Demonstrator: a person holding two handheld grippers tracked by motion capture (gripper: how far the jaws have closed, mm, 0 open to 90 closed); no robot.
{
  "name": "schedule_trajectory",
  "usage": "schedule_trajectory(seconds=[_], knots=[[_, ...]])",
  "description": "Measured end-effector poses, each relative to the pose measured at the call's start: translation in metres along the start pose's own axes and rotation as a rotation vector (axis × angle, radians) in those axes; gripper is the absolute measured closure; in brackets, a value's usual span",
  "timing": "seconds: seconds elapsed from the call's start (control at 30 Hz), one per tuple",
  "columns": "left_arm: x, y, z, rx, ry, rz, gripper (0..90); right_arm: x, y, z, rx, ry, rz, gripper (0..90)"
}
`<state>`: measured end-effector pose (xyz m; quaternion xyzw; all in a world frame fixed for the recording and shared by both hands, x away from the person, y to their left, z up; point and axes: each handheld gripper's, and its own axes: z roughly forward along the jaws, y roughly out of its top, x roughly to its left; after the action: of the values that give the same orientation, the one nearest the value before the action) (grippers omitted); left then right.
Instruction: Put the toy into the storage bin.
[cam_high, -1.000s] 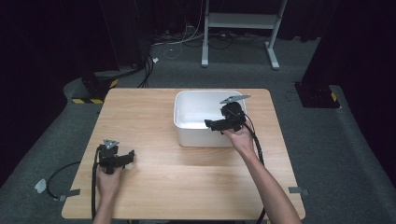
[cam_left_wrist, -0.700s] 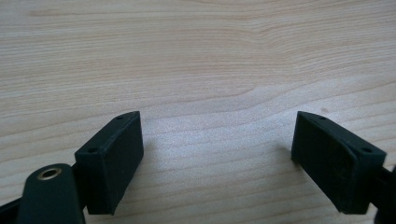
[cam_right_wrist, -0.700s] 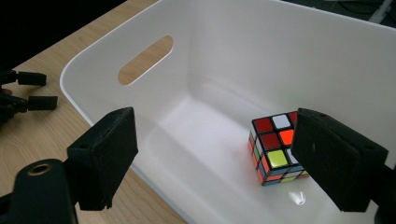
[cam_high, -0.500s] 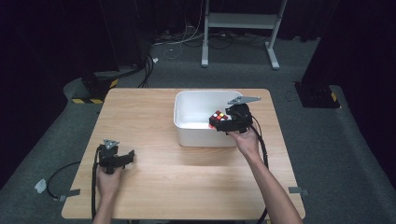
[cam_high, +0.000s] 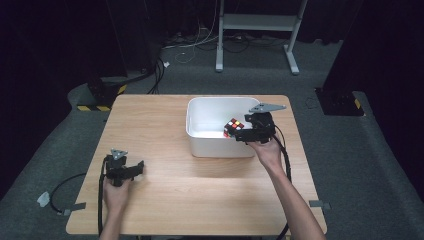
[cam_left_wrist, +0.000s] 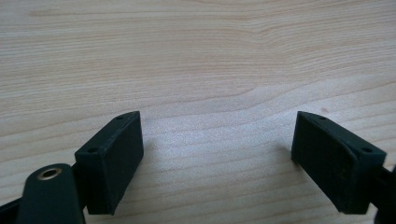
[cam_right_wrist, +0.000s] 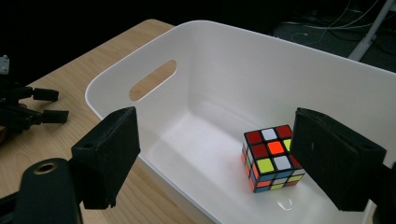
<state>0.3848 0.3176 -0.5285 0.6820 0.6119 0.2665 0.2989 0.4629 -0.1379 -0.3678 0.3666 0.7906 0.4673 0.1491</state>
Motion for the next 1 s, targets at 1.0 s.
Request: schedule_trajectory(seconds=[1.0], knots=[[0.0, 0.0, 0.0, 0.0, 0.001, -0.001, 17.0, -0.009, -0.016, -0.032, -0.094, -0.024, 0.027, 19.2]])
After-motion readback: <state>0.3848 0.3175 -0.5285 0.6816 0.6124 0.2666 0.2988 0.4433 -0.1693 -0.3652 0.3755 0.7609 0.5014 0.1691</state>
